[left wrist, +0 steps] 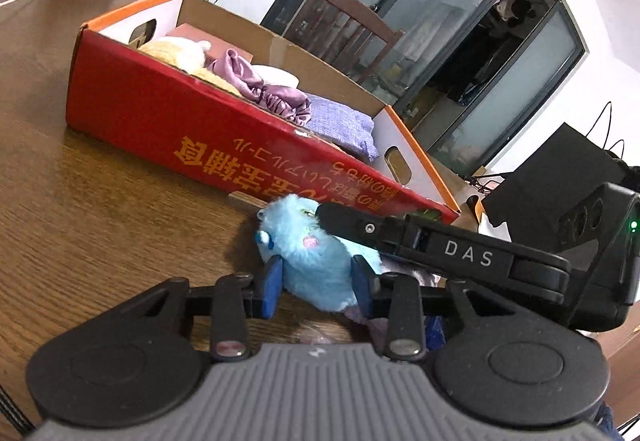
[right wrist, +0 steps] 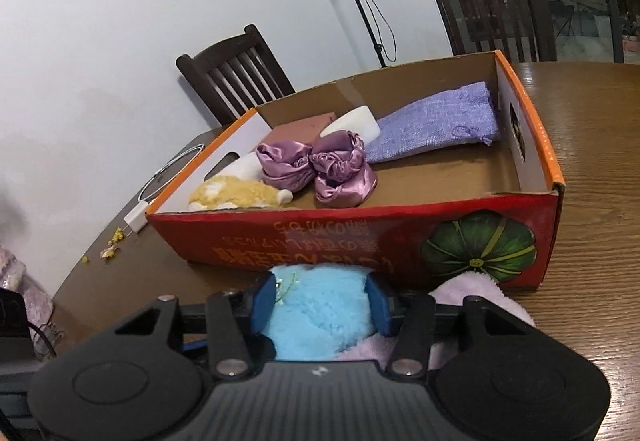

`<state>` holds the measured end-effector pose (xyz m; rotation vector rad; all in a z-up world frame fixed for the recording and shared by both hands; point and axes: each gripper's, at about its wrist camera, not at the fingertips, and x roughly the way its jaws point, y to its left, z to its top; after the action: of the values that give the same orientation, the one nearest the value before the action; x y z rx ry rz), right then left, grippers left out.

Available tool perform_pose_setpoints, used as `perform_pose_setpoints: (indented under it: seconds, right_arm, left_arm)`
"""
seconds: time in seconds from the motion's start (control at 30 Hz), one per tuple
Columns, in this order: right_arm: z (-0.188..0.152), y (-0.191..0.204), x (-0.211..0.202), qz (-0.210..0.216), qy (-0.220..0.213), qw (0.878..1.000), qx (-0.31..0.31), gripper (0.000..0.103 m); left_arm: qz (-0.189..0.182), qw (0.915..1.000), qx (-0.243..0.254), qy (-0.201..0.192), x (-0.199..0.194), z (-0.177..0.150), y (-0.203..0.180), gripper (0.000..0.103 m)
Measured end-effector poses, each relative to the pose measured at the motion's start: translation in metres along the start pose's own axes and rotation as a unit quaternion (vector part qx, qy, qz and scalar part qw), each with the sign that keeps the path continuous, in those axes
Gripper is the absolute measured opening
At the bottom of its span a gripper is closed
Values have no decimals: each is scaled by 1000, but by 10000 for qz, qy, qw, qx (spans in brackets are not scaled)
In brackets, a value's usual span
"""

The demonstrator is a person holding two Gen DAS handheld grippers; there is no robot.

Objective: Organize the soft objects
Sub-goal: 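Close both grippers on the blue fluffy plush and lift it, then carry the blue fluffy plush into the box beside the satin bow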

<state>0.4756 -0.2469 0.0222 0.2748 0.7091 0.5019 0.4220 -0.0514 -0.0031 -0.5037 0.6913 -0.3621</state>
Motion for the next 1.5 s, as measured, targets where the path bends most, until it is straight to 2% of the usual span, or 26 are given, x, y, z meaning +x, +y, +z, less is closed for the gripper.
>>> perform_pose_setpoints:
  seconds: [0.07, 0.17, 0.27, 0.37, 0.53, 0.63, 0.7, 0.87, 1.07, 1.17, 1.23, 1.27, 1.3, 1.4, 1.5]
  right_arm:
    - [0, 4, -6, -68, -80, 9999, 26, 44]
    - [0, 21, -32, -109, -475, 9988, -73, 44]
    - [-11, 42, -75, -35, -923, 9954, -266, 44]
    - [-42, 51, -113, 162, -1057, 9942, -95, 44]
    - [-107, 54, -139, 152, -745, 9968, 237, 44]
    - [-138, 56, -150, 129, -529, 9980, 336, 44]
    - [-152, 57, -158, 157, -499, 9980, 368, 44]
    - [-167, 52, -176, -16, -627, 9972, 404, 49]
    - [-174, 47, -170, -4, -614, 9966, 551, 49]
    - [-176, 45, -158, 13, -554, 9964, 643, 49]
    - [-177, 42, -152, 98, -543, 9961, 694, 48]
    - [-177, 40, -150, 177, -533, 9956, 750, 46]
    - [-177, 39, -148, 267, -506, 9952, 788, 37]
    - [-173, 35, -144, 370, -482, 9943, 880, 35]
    - [-157, 35, -146, 378, -583, 9935, 898, 35]
  left_arm:
    - [-20, 9999, 111, -117, -7, 0, -6, 37]
    - [-204, 9983, 340, -429, -37, -1, -23, 38]
    - [-353, 9925, 997, -617, -77, -12, -44, 38]
    - [-440, 9893, 1302, -494, -105, -36, -51, 39]
    - [-447, 9913, 1238, 50, -133, -91, -48, 39]
    - [-418, 9929, 1088, 219, -142, -111, -40, 40]
    - [-416, 9939, 997, 224, -146, -116, -35, 51]
    - [-353, 9943, 1000, 138, -159, -117, -32, 58]
    - [-149, 9957, 904, -120, -157, -117, -28, 59]
    - [-142, 9974, 710, 4, -146, -115, -22, 57]
    - [-324, 9971, 662, 191, -139, -116, -21, 44]
    - [-405, 9964, 708, 246, -136, -118, -22, 34]
    - [-397, 9961, 758, 214, -134, -120, -23, 34]
    - [-386, 9963, 770, 48, -132, -120, -24, 33]
    - [-539, 9956, 764, -102, -130, -100, -30, 33]
